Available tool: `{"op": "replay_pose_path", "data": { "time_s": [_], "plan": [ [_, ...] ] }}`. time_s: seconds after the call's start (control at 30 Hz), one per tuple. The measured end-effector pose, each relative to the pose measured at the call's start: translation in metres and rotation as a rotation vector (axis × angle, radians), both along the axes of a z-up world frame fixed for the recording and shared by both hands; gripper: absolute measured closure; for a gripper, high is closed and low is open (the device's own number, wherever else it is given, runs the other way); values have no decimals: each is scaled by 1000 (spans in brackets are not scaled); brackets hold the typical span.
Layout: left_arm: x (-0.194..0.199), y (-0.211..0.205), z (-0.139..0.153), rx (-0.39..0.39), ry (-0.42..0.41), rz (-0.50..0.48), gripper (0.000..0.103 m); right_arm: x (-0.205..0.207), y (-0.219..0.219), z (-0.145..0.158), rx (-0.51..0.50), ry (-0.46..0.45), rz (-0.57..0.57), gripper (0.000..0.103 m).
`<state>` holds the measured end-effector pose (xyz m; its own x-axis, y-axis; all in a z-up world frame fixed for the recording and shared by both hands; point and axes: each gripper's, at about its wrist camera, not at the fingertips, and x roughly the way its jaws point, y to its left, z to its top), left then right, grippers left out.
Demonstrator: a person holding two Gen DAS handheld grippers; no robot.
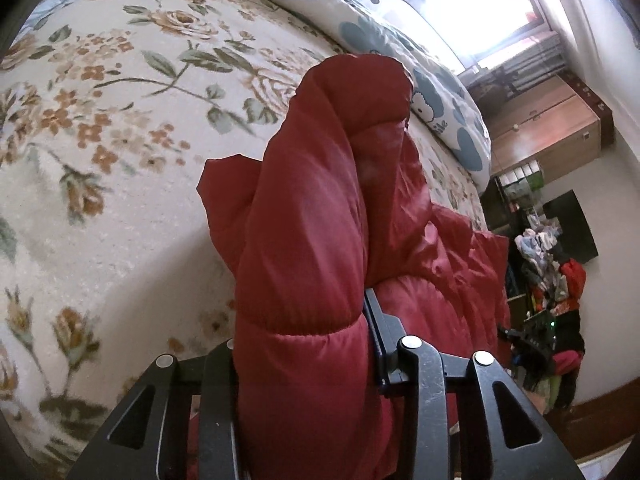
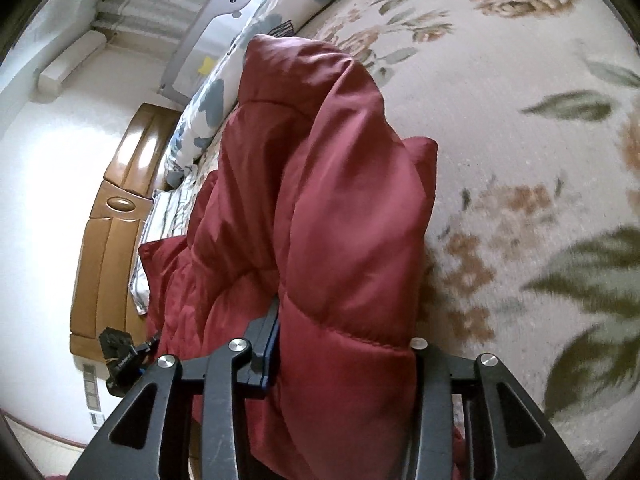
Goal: Fold large clothes
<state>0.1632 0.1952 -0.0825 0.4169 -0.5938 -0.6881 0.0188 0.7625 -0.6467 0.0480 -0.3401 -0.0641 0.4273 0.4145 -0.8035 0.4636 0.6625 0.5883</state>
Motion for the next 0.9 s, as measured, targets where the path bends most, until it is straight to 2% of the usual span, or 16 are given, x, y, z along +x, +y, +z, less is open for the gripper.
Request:
{"op": "replay_pose_path", "data": {
  "time_s": [0.2,0.43,0.5,0.57,0.77,0.9],
  "plan": [
    [-2,-6,-10,101,19,27,60,-4,0,-16,-21,17,-23,51],
    [-14,-11,5,187,11,69,36,-5,0,-15,-41,21,-27,39],
    [-16,-14,10,220,1,79,29,-11,0,-11,-62,26,-32,31],
    [-18,-15,18,238,-17,89,28,-11,-3,-6,-100,25,-40,23],
    [-15,-14,38,291,-63,123,26,-4,-4,18,-275,10,-22,19],
    [-10,-25,45,315,-83,107,26,7,1,26,-338,0,-3,19]
  ]
}}
